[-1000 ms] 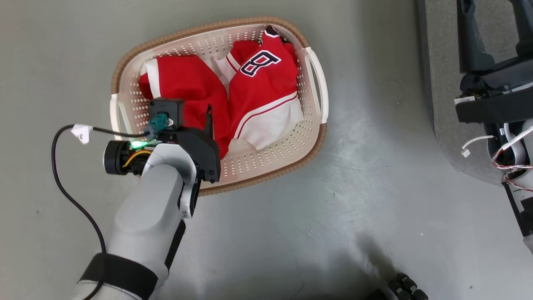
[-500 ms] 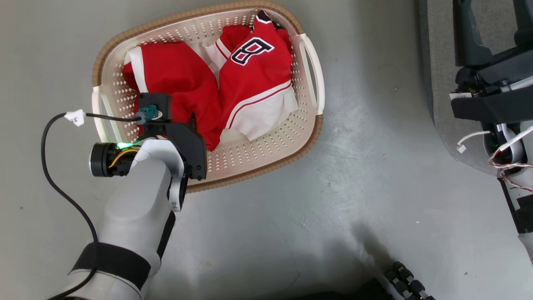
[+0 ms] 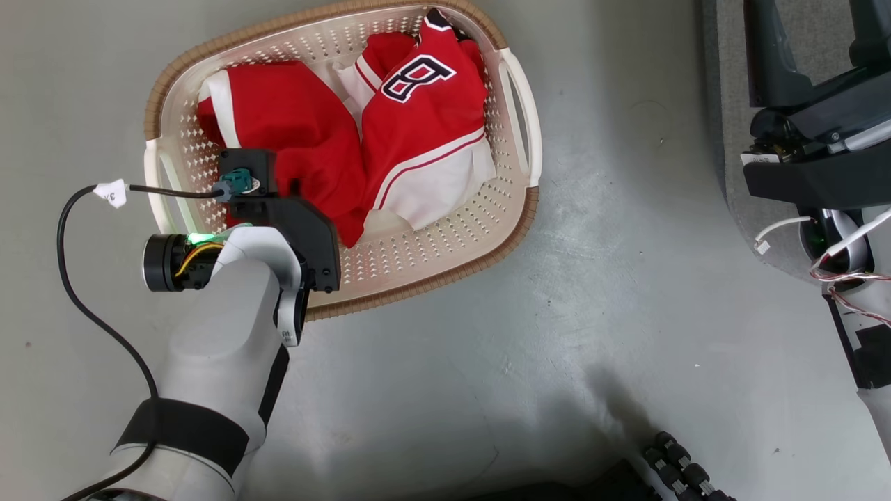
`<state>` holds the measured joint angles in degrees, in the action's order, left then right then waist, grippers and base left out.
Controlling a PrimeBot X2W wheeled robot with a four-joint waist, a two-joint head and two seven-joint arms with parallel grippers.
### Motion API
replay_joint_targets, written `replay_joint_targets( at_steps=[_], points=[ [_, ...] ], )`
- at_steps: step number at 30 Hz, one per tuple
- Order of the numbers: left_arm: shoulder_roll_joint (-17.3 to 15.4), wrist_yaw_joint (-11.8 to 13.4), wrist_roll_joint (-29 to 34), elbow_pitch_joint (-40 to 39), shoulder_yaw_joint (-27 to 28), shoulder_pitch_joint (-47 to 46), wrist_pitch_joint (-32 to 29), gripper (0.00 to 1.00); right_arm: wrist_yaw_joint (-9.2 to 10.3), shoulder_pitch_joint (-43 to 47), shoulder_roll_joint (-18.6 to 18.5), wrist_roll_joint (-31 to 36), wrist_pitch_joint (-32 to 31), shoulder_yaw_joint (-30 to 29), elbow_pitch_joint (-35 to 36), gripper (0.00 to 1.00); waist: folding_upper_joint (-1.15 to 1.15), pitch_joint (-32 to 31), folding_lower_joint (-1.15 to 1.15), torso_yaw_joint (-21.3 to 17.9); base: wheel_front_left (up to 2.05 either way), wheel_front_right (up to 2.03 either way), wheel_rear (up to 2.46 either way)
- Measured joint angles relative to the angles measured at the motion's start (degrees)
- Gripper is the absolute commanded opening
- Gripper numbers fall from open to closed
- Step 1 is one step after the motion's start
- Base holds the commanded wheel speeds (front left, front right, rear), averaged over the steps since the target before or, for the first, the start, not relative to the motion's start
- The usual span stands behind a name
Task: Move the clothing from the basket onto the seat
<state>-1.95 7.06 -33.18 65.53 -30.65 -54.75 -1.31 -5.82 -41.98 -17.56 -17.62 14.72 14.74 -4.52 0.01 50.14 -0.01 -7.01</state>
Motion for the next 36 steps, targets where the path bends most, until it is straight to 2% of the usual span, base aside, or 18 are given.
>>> replay_joint_targets(
  at_steps=[16,21,36],
  points=[
    [0.1,0.0,-3.2,-2.7,-3.8,2.1,7.1,0.00,-0.58,0.5,0.4,0.0,0.0,-1.8,-8.9,1.00,-0.01,-5.1,0.00,1.1,0.00,0.00,0.00],
    [0.1,0.0,-5.6,-4.1,-5.2,4.2,9.3,0.00,-0.74,2.3,0.4,0.0,0.0,-2.0,-12.2,1.00,-0.01,-8.3,0.00,1.8,0.00,0.00,0.00],
    [0.1,-0.6,-7.2,-7.3,-8.5,10.2,15.1,0.00,-0.83,8.5,2.2,-0.3,0.0,-2.6,-19.0,1.00,-0.01,-20.7,-0.01,4.6,0.00,0.00,0.00]
  ],
)
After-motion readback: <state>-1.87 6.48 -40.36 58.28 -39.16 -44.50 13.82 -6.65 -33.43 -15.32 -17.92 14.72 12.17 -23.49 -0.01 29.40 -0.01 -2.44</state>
